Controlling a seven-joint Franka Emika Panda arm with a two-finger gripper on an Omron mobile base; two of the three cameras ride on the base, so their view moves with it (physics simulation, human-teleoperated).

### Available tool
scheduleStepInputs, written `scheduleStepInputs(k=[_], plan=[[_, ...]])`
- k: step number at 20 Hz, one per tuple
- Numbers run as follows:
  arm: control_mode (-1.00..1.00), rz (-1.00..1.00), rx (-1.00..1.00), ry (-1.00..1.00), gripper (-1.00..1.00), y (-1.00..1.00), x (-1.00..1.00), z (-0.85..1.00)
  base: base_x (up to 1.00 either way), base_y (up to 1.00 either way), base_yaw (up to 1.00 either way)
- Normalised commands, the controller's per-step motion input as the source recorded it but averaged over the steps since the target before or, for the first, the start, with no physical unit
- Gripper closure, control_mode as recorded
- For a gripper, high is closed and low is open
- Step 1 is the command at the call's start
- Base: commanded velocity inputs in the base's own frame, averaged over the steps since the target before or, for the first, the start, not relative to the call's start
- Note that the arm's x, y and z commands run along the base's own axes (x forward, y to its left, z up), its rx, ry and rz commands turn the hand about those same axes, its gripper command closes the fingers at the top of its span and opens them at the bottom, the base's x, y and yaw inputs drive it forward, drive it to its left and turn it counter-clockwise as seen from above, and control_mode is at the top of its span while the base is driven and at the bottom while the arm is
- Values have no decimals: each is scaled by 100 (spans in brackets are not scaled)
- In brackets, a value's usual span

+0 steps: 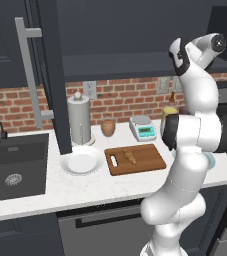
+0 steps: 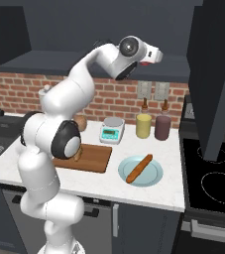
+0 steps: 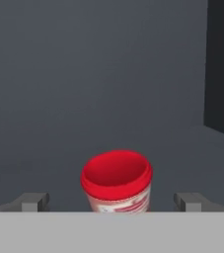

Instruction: From the different types of pastries on the counter, select a croissant and place it on the cutting board. Then retrieve a jar of jam from the cabinet and place it alongside the croissant on the cutting board.

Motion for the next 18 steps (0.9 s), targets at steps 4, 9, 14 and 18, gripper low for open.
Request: scheduleStepInputs(k=[4,9,14,18], plan=[[-100,10,1,-2,-100,-6,18,0,0,0,0],[-100,9,3,-2,-100,-17,6,0,0,0,0],[-100,8,2,-1,-100,-18,3,-4,0,0,0],[-100,8,0,0,-100,-1,10,-5,0,0,0]])
